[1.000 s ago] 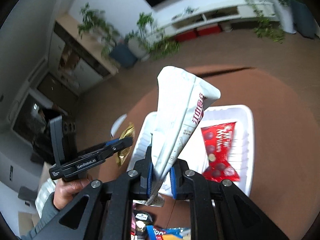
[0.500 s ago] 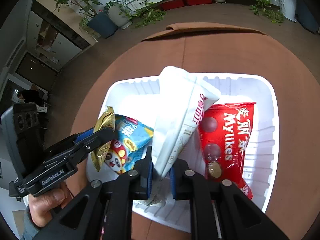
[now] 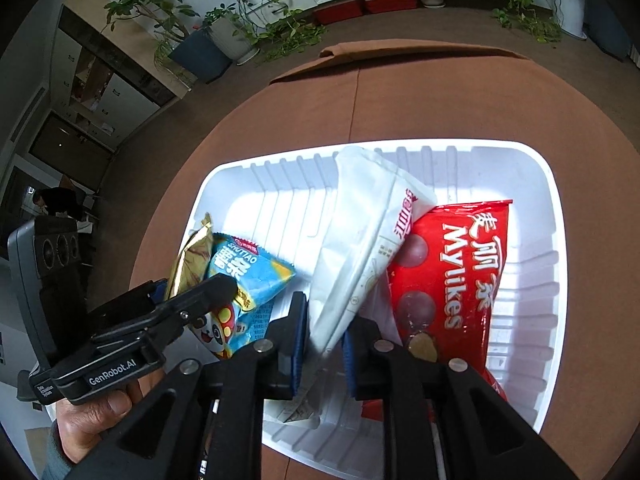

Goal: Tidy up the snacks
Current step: 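Carry the gold wafer and white packet over the tray and lower them, then open both tools to release the snacks into the tray, then withdraw both tools back over the remaining snacks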

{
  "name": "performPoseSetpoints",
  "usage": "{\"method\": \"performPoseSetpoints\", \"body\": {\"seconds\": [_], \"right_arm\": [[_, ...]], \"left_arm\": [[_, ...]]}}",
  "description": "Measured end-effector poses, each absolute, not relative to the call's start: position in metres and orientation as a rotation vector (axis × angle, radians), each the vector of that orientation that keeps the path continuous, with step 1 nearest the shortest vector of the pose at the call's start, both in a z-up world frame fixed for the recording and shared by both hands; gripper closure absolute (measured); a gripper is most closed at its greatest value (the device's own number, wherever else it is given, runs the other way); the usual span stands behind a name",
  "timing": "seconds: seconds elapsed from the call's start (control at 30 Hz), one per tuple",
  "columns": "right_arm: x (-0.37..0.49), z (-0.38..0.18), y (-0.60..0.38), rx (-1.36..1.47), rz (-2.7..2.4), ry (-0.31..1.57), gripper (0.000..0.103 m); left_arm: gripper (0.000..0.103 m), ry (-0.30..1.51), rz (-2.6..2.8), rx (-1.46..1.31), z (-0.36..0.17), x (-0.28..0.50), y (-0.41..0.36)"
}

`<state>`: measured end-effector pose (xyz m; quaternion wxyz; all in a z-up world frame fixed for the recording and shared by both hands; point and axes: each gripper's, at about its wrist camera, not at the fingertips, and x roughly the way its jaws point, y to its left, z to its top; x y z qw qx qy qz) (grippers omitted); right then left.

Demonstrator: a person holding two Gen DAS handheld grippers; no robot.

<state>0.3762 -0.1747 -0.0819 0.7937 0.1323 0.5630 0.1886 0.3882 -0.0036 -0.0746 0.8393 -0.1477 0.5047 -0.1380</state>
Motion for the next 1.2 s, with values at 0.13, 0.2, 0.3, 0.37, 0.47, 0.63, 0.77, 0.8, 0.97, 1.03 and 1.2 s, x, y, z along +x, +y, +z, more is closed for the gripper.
{"method": "performPoseSetpoints", "body": {"seconds": [0.13,0.2,0.3,0.37,0.47,0.63,0.77,0.8,0.97,1.03,1.2], "right_arm": [[0.370,-0.078,-0.176,0.289,0.407,1.201,0.072],[0.366,-0.073,-0.179,0.305,0.411,1.185,0.062],[0.359,-0.061,-0.185,0.332,0.419,1.142,0.053],[0.352,-0.051,-0.192,0.365,0.418,1.109,0.043],[0.340,-0.036,-0.202,0.429,0.431,1.069,0.032],[0.298,-0.002,-0.224,0.552,0.501,0.912,0.000],[0.257,0.021,-0.240,0.605,0.552,0.822,0.000],[0.245,0.026,-0.245,0.622,0.563,0.791,0.000],[0.184,0.039,-0.259,0.673,0.596,0.723,0.000],[0.162,0.040,-0.259,0.653,0.608,0.711,0.000],[0.095,0.032,-0.251,0.506,0.538,0.695,0.000]], "left_arm": [[0.044,1.057,-0.292,-0.314,-0.066,0.389,-0.005],[0.043,1.046,-0.293,-0.319,-0.060,0.389,-0.003],[0.038,1.026,-0.296,-0.332,-0.046,0.384,0.004],[0.034,1.005,-0.299,-0.335,-0.035,0.380,0.006],[0.024,0.965,-0.319,-0.344,-0.017,0.369,0.008],[0.000,0.871,-0.372,-0.362,0.015,0.337,0.014],[0.000,0.800,-0.397,-0.326,0.036,0.288,0.025],[0.000,0.774,-0.405,-0.316,0.041,0.277,0.025],[0.000,0.705,-0.424,-0.233,0.055,0.211,0.028],[0.000,0.780,-0.402,-0.240,0.047,0.191,0.031],[0.000,0.860,-0.307,-0.236,0.015,0.147,0.045]]}}
